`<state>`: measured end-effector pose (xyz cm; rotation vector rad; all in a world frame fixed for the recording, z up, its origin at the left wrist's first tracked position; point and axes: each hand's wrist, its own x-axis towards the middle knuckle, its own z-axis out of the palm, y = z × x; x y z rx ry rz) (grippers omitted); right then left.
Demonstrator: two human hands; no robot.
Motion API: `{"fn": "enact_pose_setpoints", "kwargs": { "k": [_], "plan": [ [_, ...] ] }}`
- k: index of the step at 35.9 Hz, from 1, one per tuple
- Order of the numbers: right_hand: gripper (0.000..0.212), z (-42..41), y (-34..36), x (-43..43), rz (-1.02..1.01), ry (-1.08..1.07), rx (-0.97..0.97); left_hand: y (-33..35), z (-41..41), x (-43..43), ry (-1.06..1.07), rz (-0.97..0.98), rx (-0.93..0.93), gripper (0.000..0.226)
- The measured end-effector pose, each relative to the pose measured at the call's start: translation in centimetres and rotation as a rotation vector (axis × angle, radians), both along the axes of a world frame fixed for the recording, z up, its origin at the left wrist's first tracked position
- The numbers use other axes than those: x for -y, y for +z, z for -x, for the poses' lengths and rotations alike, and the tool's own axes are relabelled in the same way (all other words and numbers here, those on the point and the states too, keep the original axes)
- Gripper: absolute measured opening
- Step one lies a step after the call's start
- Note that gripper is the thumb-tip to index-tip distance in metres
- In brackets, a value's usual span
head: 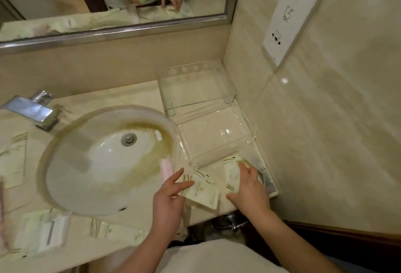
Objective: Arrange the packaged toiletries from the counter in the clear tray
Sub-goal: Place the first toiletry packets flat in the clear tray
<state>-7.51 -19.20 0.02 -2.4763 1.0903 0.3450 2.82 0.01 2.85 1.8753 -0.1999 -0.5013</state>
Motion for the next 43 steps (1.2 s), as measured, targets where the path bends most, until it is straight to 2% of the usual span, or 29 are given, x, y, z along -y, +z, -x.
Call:
{"fn": "enact_pose_setpoints", "kwargs": {
  "k": [3, 7, 8, 12, 19, 21, 23, 26, 30, 37, 40, 43],
  "plan": [
    [0.09, -0.2, 0.2, -0.8, 0.01, -0.027, 0.048, 1.0, -1.2, -0.2, 0.07, 0.07, -0.148, 0.065],
    [0.032, -0.5, 1.8, -1.1, -0.051, -0.073, 0.209, 1.6, -2.8, -0.3, 0.091, 0.131, -0.232, 0.062],
    [0.024, -0.6, 2.3, -1.2, -0.072, -0.072, 0.256, 1.7, -3.2, -0.4, 0.088, 0.146, -0.245, 0.061],
    [0.041, -0.9, 4.3, -1.5, -0.199, -0.172, 0.501, 2.0, -4.4, -0.5, 0.08, 0.211, -0.278, 0.056],
    [0.048, -2.4, 7.8, -2.3, -0.263, -0.296, 0.894, 2.0, -6.4, -1.4, 0.063, 0.319, -0.328, 0.055],
    [0.048, -2.8, 8.2, -2.3, -0.269, -0.284, 0.96, 1.9, -7.0, -1.4, 0.077, 0.324, -0.342, 0.046],
    [0.039, -3.4, 8.8, -2.3, -0.281, -0.23, 1.007, 1.9, -7.5, -1.1, 0.123, 0.309, -0.329, 0.033],
    [0.019, -3.7, 9.7, -1.8, -0.333, -0.195, 1.002, 1.9, -8.0, 0.0, 0.178, 0.245, -0.293, 0.025],
    [0.007, -4.3, 9.6, -1.3, -0.289, -0.258, 0.965, 2.3, -8.6, 1.2, 0.233, 0.248, -0.302, 0.021],
    [0.05, -5.6, 8.0, 1.0, -0.208, -0.523, 0.842, 2.0, -9.2, 5.2, 0.197, 0.177, -0.348, 0.022],
    [0.048, -6.4, 7.7, 2.8, -0.268, -0.603, 0.885, 1.3, -9.7, 7.4, 0.129, 0.095, -0.269, 0.021],
    [0.045, -7.4, 6.8, 5.0, -0.268, -0.628, 0.847, 0.4, -10.2, 9.3, 0.027, -0.028, -0.16, 0.02]
  ]
}}
